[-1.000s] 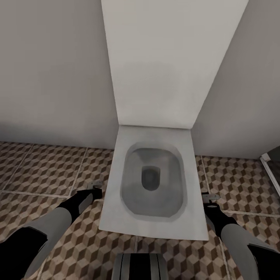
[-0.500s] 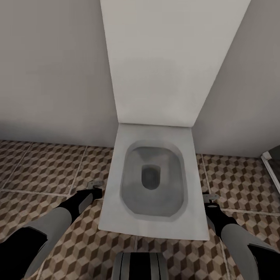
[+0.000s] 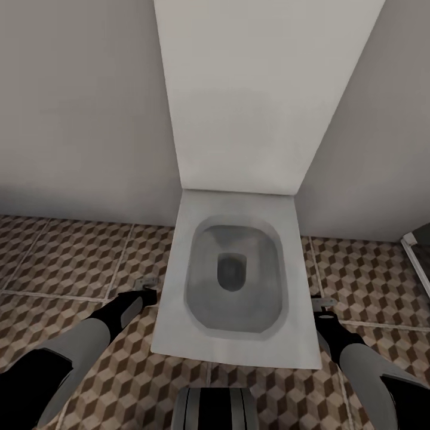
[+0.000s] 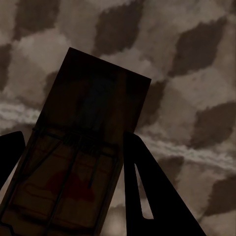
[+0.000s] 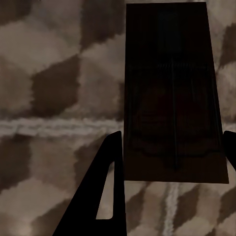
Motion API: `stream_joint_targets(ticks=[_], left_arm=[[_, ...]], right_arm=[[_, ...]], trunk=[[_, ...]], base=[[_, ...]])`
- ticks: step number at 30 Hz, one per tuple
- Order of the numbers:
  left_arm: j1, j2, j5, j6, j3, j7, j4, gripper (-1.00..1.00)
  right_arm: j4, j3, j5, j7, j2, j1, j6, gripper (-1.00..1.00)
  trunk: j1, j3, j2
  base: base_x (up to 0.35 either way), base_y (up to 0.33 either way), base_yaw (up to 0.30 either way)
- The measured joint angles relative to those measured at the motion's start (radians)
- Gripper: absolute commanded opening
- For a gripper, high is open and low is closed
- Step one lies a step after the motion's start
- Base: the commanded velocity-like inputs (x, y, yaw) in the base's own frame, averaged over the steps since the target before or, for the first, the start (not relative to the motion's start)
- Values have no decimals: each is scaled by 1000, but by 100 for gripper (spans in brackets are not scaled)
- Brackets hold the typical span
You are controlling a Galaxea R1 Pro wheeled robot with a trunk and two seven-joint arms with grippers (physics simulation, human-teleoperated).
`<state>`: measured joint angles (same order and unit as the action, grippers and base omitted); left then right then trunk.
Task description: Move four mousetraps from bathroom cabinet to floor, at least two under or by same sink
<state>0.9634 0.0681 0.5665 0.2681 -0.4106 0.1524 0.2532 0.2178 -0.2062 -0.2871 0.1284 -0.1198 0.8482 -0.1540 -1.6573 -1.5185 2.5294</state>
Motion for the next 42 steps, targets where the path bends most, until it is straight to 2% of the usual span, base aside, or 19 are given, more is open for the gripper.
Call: stream_joint_targets(ticks=[15, 19, 34, 37, 42], left_arm=[[0, 0, 0, 0, 0, 0, 0, -100], [0, 0, 0, 0, 0, 0, 0, -100], [0, 3, 0, 0, 1, 0, 4, -100], [0, 3, 0, 0, 1, 0, 5, -100], [0, 3, 0, 0, 1, 0, 6, -100]], right_arm=[[1, 0, 0, 0, 0, 0, 0, -100], [0, 0, 0, 0, 0, 0, 0, -100], [1, 0, 0, 0, 0, 0, 0, -100], [1, 0, 0, 0, 0, 0, 0, -100], [5, 0, 0, 0, 0, 0, 0, -100]], trunk=[[0, 0, 0], [-2, -15, 1], [-2, -15, 1], [-3, -27, 2], [-3, -27, 2]], base=[[0, 0, 0], [0, 0, 0], [0, 0, 0], [0, 0, 0], [0, 0, 0]])
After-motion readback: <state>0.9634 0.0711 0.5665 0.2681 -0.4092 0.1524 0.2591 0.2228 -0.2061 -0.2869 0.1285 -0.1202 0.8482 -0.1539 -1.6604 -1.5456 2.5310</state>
